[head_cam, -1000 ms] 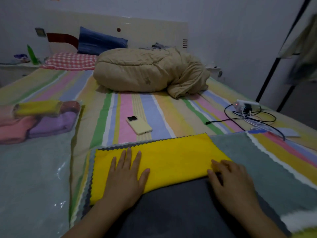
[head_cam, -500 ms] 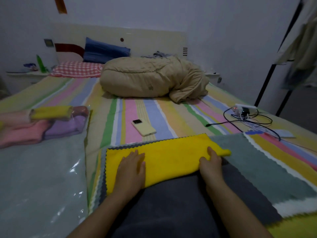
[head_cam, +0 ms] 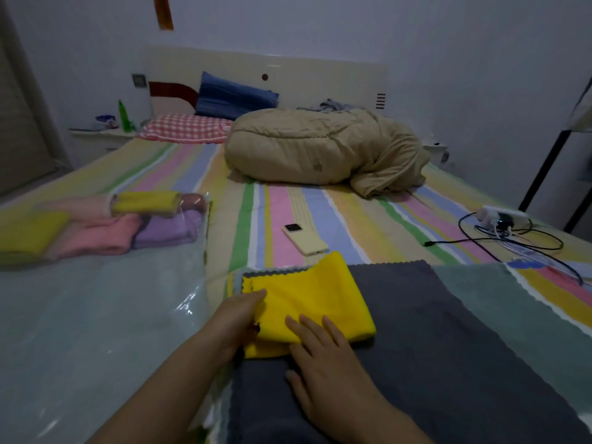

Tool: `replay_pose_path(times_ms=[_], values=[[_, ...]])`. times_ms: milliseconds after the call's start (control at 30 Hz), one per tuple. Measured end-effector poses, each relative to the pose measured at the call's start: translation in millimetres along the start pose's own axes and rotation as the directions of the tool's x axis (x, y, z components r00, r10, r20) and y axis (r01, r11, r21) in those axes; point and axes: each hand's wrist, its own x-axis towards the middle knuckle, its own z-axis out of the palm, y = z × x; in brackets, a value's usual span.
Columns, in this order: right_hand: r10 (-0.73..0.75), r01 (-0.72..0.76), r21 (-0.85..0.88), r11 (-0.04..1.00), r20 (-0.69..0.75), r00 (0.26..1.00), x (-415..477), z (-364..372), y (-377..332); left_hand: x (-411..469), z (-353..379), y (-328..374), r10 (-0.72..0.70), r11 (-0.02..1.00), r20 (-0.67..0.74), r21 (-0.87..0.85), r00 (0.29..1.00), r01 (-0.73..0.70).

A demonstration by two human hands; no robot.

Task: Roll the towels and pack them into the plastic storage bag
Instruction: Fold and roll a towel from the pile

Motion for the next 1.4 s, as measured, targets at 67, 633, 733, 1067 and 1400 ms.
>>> replay_pose_path(times_ms=[67, 633, 733, 1067, 1400], values=[[-0.026, 0.026, 0.02, 0.999, 0.0, 1.0, -1.9, -3.0, 1.9, -4.2, 3.0, -0.7, 0.121, 0.983, -0.045, 0.141, 0.992, -0.113], [0.397, -0.434, 0.091, 0.896, 0.272, 0.876, 15.0, -8.6, 49.4, 6.8, -14.5, 4.3, 0.397, 0.793, -0.063, 0.525, 0.916, -0.308], [0.438, -0.48, 0.207, 0.852, 0.219, 0.872, 19.5, -7.2, 51.9, -3.1, -2.7, 6.7, 0.583, 0.504, -0.073, 0.814, 0.809, -0.29], [0.735, -0.582, 0.804, -0.124, 0.468, 0.491, 20.1, -33.1, 65.9, 27.2, 49.1, -35.8, 0.467, -0.187, 0.48, 0.875, 0.743, -0.447], [0.888, -0.404, 0.899, 0.169, 0.039, 0.459, 23.4, -12.0, 6.9, 37.1, 45.9, -40.9, 0.635, 0.206, 0.392, 0.745, 0.666, -0.635]])
